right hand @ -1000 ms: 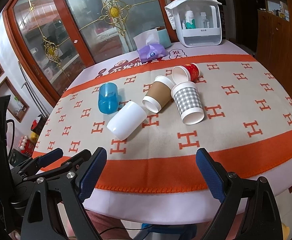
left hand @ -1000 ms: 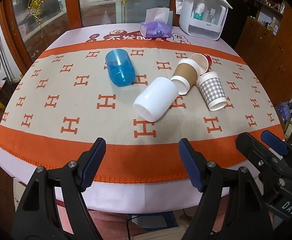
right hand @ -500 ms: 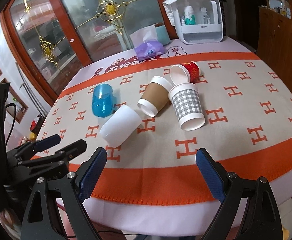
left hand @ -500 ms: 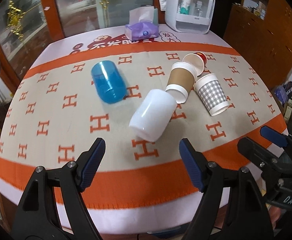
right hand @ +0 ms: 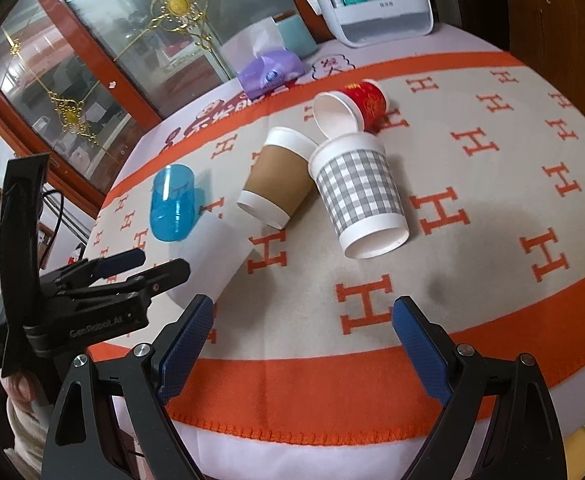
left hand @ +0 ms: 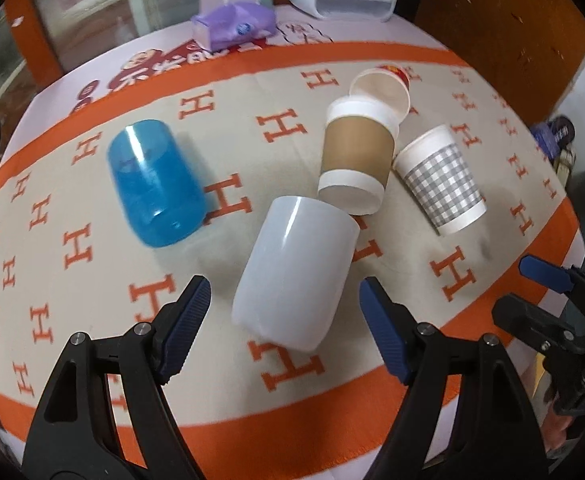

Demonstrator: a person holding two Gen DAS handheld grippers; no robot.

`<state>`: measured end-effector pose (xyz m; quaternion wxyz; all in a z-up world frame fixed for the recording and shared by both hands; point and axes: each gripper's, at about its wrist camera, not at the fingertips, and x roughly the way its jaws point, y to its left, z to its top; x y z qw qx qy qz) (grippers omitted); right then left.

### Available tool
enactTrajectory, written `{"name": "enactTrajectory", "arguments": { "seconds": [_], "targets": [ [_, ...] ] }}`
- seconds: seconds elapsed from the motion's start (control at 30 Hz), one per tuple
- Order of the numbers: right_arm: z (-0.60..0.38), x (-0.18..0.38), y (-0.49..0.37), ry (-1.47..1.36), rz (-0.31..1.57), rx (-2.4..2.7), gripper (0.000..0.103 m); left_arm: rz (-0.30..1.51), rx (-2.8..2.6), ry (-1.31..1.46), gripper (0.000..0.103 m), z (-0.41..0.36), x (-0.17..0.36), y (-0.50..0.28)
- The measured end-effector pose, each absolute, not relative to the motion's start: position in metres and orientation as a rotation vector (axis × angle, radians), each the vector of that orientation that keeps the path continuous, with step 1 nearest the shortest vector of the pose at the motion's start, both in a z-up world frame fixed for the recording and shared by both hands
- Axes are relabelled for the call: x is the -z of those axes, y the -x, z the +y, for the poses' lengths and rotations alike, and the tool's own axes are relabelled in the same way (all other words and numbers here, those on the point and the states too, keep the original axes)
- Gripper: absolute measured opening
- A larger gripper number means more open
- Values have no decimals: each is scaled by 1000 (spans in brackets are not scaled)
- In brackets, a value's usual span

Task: Flip cup upside down

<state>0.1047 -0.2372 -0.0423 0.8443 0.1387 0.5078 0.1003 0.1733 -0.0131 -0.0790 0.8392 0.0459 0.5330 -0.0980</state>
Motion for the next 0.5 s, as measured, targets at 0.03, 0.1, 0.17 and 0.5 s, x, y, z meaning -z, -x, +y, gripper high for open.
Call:
{"name": "enactTrajectory", "arguments": {
  "seconds": [0.03, 0.1, 0.17, 0.5],
  "targets": [
    [-237, 47, -107, -297, 1081, -212, 92, 1141, 211, -108, 75, -15, 84, -177],
    [-238, 54, -110, -305, 1095, -213, 92, 1173, 223, -126, 75, -21, 96, -186],
    [-238, 60, -112, -312, 1107, -213, 92, 1198, 228, -137, 75, -25, 105, -193],
    [-240, 73, -115, -327, 1144, -221, 92, 1221, 267, -127, 67, -29, 125, -208]
  ]
}}
